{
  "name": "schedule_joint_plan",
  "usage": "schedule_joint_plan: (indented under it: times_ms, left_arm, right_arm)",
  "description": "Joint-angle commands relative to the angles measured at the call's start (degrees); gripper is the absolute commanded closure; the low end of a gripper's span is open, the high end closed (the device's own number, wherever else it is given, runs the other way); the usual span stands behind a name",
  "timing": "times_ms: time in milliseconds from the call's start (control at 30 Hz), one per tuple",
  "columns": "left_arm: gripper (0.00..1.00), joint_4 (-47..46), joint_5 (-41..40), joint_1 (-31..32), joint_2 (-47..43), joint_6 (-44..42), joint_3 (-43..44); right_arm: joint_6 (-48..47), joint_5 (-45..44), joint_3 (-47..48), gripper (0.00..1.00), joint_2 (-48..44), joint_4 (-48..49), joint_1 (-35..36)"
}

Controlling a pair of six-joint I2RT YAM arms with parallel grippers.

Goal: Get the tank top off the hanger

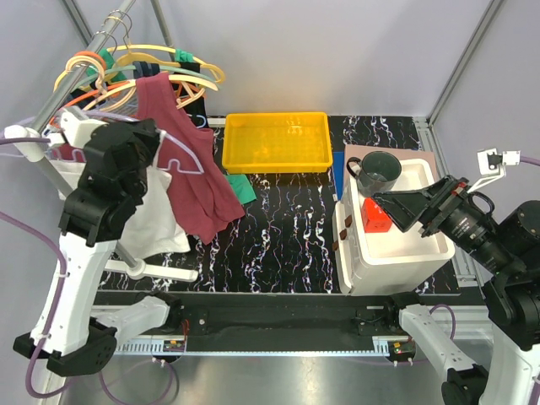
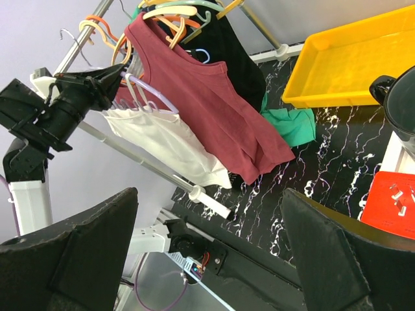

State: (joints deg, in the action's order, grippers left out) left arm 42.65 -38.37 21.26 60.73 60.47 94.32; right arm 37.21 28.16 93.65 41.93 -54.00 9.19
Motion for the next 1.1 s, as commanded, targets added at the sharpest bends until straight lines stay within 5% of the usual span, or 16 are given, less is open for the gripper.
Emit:
schedule_joint_plan:
  times_ms: [0, 333, 667, 767, 933, 1067]
  left_arm:
    - [1.00, -5.56, 0.58, 5.27, -2.01, -0.88, -4.23]
    - [1.00, -5.30, -11.72, 26.27, -5.18, -2.46, -9.77]
    - [1.00, -3.72, -19.37, 39.12, -5.89, 0.08, -10.65]
    - [1.00, -3.54, -20.34, 42.90, -4.66, 1.93, -10.56]
    - [1.00, -3.10, -22.18, 48.00, -0.01, 4.91, -7.85]
    - [1.00, -1.70, -23.85, 49.84, 2.90, 5.10, -4.07]
  right_arm:
    - [-1.61, 0.67, -0.92, 0.00, 0.96, 0.38, -0.23]
    - [-11.62, 10.76, -1.36, 0.00, 4.82, 0.30, -0.23]
    - [-20.42, 16.13, 7.58, 0.03, 15.36, -4.44, 2.75]
    - [-22.18, 13.95, 13.20, 0.07, 20.98, -9.43, 7.93]
    - [-21.84, -4.49, 23.13, 0.00, 30.74, -14.90, 31.73]
    - [-16.84, -16.27, 23.43, 0.00, 33.65, -8.95, 42.57]
